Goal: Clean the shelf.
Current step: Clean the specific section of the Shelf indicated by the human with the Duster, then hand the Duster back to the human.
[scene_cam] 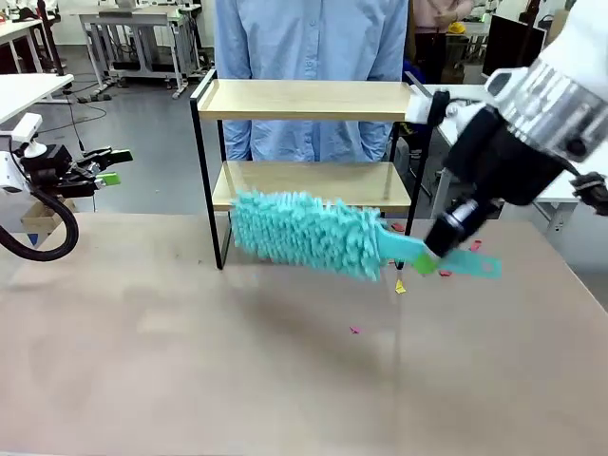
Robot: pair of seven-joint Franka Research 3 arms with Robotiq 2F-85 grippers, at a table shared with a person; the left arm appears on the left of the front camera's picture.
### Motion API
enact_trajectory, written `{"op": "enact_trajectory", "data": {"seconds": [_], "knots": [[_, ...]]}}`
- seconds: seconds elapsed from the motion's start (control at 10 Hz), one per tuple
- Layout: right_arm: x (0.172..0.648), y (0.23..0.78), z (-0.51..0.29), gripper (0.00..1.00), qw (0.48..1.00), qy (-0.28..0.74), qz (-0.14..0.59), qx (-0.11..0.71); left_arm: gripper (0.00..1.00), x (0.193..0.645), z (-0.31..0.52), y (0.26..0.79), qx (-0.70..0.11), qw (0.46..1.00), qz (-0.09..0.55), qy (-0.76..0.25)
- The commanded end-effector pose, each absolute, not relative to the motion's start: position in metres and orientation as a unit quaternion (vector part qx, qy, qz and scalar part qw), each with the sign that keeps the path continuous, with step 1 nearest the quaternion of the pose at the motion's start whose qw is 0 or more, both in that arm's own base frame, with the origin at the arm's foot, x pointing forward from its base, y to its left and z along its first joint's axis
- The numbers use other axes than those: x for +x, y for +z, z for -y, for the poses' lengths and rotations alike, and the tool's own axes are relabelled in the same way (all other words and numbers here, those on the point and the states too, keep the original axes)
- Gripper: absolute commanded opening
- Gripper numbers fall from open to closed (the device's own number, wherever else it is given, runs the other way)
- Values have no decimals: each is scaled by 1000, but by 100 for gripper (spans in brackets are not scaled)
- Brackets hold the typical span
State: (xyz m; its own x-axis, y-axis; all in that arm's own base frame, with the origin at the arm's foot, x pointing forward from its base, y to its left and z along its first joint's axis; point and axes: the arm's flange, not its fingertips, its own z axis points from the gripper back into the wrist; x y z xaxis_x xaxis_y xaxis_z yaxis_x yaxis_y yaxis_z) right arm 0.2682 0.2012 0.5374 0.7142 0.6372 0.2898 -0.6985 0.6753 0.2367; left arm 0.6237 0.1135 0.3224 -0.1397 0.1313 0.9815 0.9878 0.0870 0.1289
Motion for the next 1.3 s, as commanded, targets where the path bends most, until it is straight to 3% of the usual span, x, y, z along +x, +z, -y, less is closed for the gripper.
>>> {"op": "enact_trajectory", "data": {"seconds": [0.0,0.3,0.5,0.6,0.7,1.2], "knots": [[251,521,-185,13,908,395,79,118,100,623,-113,325,-475,447,587,-479],[215,472,-169,13,899,431,-2,80,100,623,-113,325,-475,447,587,-479],[198,464,-144,13,900,427,-2,85,100,623,-113,325,-475,447,587,-479],[201,464,-134,13,901,423,14,94,100,623,-113,325,-475,447,587,-479],[221,485,-175,13,906,415,-17,82,100,623,-113,325,-475,447,587,-479],[221,485,-175,13,906,415,-17,82,100,623,-113,325,-475,447,587,-479]]}}
